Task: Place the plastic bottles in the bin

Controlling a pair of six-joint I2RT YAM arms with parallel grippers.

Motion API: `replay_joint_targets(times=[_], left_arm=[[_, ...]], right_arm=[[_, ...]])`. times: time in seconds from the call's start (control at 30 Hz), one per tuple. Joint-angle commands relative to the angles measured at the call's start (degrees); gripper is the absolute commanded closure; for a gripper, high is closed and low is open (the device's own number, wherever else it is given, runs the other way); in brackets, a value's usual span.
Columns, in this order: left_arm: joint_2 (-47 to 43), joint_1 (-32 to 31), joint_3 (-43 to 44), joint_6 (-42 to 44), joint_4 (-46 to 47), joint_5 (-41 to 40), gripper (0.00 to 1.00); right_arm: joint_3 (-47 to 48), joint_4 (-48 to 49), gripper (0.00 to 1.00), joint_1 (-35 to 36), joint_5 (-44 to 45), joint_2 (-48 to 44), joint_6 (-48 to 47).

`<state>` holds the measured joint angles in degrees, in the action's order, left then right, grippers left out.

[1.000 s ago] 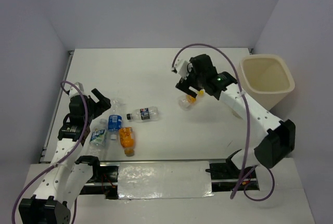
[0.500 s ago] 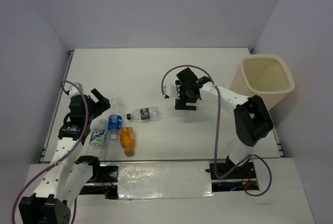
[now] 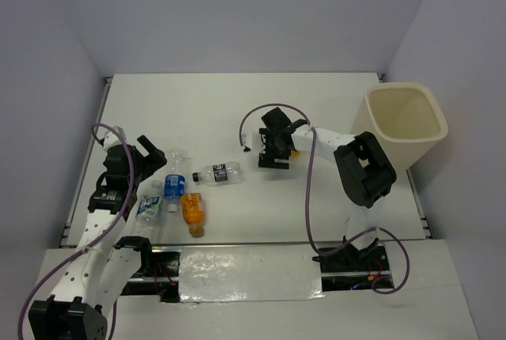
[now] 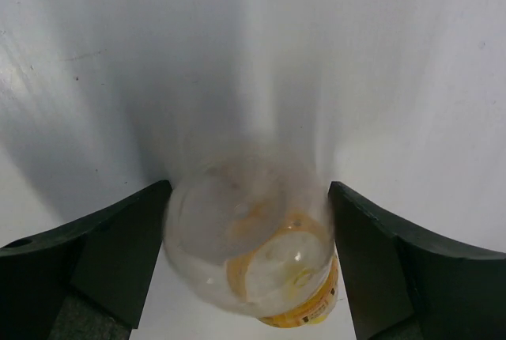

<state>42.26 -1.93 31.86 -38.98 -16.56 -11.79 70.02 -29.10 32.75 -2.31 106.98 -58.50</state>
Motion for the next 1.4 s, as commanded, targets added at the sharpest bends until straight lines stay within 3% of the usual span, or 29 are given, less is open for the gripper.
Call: replay_joint_targets(times=[0.0, 0.1, 0.27, 0.33, 0.4, 0.47, 0.5, 0.6, 0.67, 0.83, 0.97, 1.07, 1.1, 1.17, 1.33, 1.37], left_arm=[[-2.0, 0.1, 0.6, 0.9, 1.4, -1.5, 0.01], [-3.2, 0.1, 0.5, 0.7, 1.0, -2.0, 0.01], [-3.4, 0.1, 0.2, 0.8, 1.8, -1.0, 0.01], [-3.0, 0.1, 0.4, 0.8, 1.5, -0.7, 0.01], [-2.6, 0.1, 0.4, 0.8, 1.8, -0.3, 0.01], [-2.4, 0.1, 0.3, 0.7, 1.9, -0.2, 0.01], [-2.4, 0.1, 0.4, 0.6, 1.9, -0.3, 0.01], [-2.8, 0.1, 0.1, 0.4, 2.1, -0.3, 0.01], [-3.1, 0.1, 0.0, 0.3, 2.1, -0.2, 0.01], [-3.8, 0.1, 0.0, 0.2, 2.1, -0.1, 0.01], [-4.0, 0.1, 0.0, 0.0, 1.6, -0.8, 0.01], [-4.5, 0.1, 0.2, 0.1, 1.2, -0.4, 0.01], [-4.6, 0.1, 0.1, 0.1, 1.3, -0.2, 0.01], [-4.7, 0.1, 0.0, 0.0, 1.4, -0.1, 0.01], [-4.7, 0.1, 0.1, -0.3, 0.8, -0.7, 0.01], [-4.7, 0.1, 0.0, -0.3, 1.1, -0.3, 0.01]], right_arm=[[-2.8, 4.8, 0.14, 0.0, 0.1, -1.8, 2.9], [-6.2, 9.7, 0.51, 0.0, 3.6, -9.6, 7.0], [-7.4, 17.0, 0.69, 0.1, 10.4, -22.1, 15.3], [-7.2, 21.4, 0.69, 0.2, 15.7, -29.3, 20.9], [-7.0, 25.3, 0.68, 0.4, 26.6, -34.0, 27.6], [-6.2, 28.8, 0.65, 0.0, 36.1, -39.8, 33.8], [-5.9, 30.9, 0.64, -0.1, 46.2, -41.3, 34.8], [-5.8, 37.0, 0.65, -1.1, 60.2, -46.0, 33.4], [-5.8, 40.3, 0.65, -2.9, 63.4, -49.1, 33.6], [-4.8, 29.9, 0.63, -17.4, 56.8, -53.6, 47.5], [-7.2, 29.5, 0.55, -23.1, 57.1, -53.1, 49.6], [-6.4, 27.5, 0.36, -25.3, 56.6, -51.3, 51.2], [-4.6, 24.3, 0.17, -26.0, 56.2, -50.0, 53.6], [-2.4, 20.8, 0.02, -26.3, 53.1, -49.0, 55.6], [0.0, 16.6, 0.00, -26.4, 49.1, -49.1, 62.2], [-0.3, 16.8, 0.00, -26.5, 44.9, -49.8, 62.5]])
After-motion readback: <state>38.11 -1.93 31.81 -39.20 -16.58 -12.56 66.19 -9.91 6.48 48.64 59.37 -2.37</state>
